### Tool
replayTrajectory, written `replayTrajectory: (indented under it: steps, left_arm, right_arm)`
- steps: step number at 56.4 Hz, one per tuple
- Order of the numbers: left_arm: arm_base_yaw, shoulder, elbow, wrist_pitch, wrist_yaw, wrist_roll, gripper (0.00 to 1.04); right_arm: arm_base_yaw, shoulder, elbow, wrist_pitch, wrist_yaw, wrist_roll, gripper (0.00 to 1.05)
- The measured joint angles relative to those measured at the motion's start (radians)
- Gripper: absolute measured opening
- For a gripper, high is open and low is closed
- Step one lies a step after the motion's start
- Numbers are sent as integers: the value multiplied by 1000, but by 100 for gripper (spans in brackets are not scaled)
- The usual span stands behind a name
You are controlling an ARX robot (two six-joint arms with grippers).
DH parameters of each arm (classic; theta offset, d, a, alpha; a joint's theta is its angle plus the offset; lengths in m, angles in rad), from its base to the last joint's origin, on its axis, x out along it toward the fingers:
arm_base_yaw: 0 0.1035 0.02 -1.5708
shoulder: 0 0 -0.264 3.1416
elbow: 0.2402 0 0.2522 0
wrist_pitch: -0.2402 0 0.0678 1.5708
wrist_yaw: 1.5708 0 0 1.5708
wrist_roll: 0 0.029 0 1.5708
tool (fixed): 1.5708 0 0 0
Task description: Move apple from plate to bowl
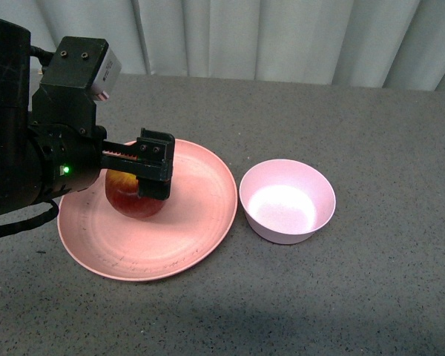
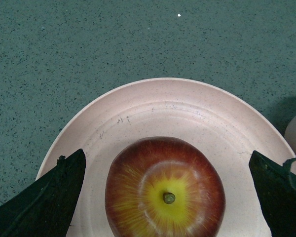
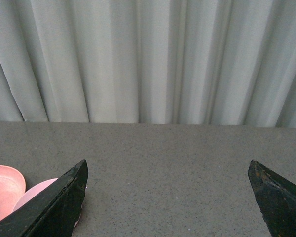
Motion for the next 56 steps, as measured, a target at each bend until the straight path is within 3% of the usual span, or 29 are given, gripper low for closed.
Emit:
replayTrajectory:
  steps: [48, 56]
  left_arm:
    - [8, 65, 32, -67, 9, -8, 98]
    - [5, 65, 32, -68, 17, -5, 81]
  right_arm:
    - [0, 0, 0, 0, 0, 0, 95]
    - [0, 0, 0, 0, 0, 0, 95]
